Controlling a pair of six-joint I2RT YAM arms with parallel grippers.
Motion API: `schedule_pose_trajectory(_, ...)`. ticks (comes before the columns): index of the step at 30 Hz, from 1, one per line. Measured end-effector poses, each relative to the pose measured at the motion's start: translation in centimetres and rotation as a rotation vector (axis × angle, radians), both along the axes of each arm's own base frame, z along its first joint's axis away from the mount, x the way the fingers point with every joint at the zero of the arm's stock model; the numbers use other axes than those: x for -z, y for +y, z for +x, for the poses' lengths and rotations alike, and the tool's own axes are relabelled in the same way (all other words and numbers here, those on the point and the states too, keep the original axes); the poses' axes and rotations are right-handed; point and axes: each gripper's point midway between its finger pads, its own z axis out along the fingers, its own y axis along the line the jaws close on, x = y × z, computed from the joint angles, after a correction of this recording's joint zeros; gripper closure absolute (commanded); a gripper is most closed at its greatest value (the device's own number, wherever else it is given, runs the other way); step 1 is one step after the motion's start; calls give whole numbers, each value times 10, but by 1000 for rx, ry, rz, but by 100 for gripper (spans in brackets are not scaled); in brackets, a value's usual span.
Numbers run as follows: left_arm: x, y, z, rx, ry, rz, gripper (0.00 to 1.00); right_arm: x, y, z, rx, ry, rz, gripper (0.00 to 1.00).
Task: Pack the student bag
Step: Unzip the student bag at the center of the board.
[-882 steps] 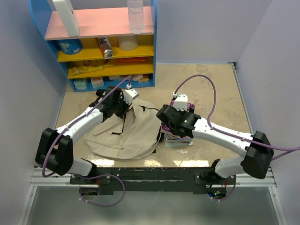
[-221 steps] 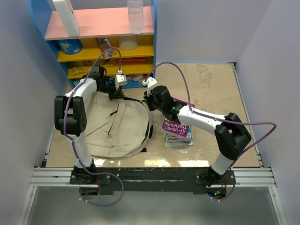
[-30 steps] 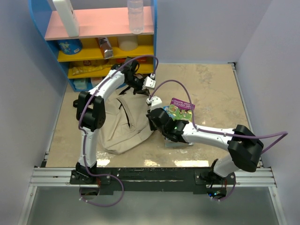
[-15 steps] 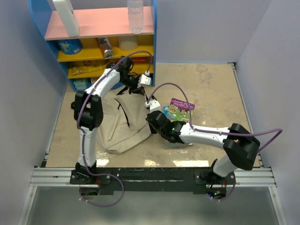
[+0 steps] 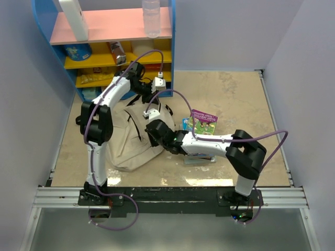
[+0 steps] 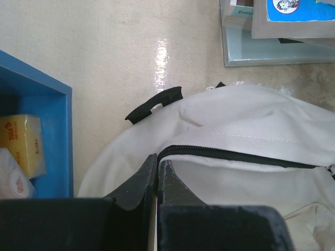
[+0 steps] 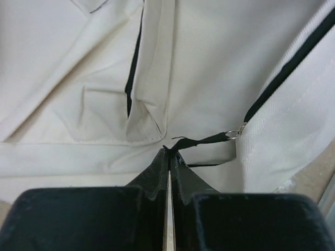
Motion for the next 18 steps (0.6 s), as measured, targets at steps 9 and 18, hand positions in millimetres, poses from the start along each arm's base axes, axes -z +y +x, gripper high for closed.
schedule_pose_trajectory(9,-6,3,-4,-51,34,-7,100,13,26,-3,-63,53,9,100)
schedule_pose_trajectory(18,-6,1,-6,-69,60,-10,100,18,-20,-21,-30,63,-23,100)
